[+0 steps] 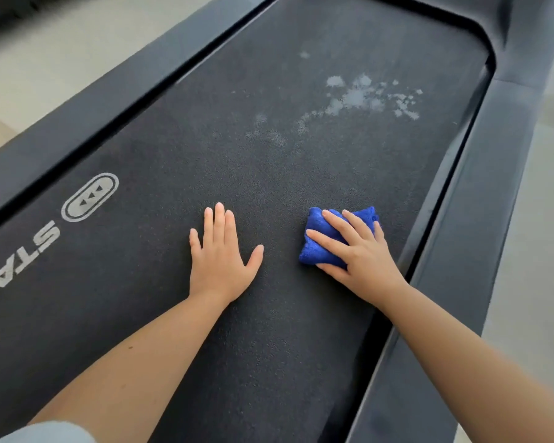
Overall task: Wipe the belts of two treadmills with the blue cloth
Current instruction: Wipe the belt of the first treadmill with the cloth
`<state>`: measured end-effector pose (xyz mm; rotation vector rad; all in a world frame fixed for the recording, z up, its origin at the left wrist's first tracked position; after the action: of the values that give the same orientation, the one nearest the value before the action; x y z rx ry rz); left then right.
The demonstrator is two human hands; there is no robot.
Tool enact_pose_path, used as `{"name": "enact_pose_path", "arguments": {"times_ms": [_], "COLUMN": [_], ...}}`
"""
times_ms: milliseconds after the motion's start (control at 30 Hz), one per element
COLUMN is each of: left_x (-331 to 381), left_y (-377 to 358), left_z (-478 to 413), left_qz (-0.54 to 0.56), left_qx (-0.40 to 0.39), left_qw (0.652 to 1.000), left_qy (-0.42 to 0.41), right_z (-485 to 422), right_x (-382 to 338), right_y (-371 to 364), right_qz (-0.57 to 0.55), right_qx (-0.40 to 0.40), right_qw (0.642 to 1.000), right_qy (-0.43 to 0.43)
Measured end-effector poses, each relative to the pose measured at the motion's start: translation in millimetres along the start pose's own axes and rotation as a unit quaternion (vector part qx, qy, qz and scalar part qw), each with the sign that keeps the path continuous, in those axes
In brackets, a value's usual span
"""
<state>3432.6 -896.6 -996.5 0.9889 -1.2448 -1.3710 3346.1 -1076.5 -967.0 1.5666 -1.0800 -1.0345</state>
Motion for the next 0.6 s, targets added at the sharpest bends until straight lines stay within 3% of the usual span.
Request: {"name": "enact_pose_path", "arguments": {"times_ms": [400, 600], "left_x": [-2, -5], "left_y": [3, 1], "left_z": [0, -1], "left_qz": [0.004, 0.011], "left_qx": [0.003, 0.003], "left_qw": [1.0, 1.0], "left_qy": [0.01, 0.009], "right_z": [-11, -18], "right_x": [-1, -5], "right_y": [6, 0], "right_qz": [-0.028, -0.031], "right_qx": [0.029, -0.016], "right_qw": [0.994, 0.983], "right_qy": [0.1, 0.18]}}
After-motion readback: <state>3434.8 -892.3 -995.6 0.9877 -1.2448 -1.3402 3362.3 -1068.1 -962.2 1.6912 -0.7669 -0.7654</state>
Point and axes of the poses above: each hand's wrist, its own z-axis away from the middle knuckle, its own y-axis out of the back of the hand, x = y × z, the point moved 10 cm from there along -z, towards the middle knuckle, and after that the axes turned 13 degrees about y, right-handed, at the moved point
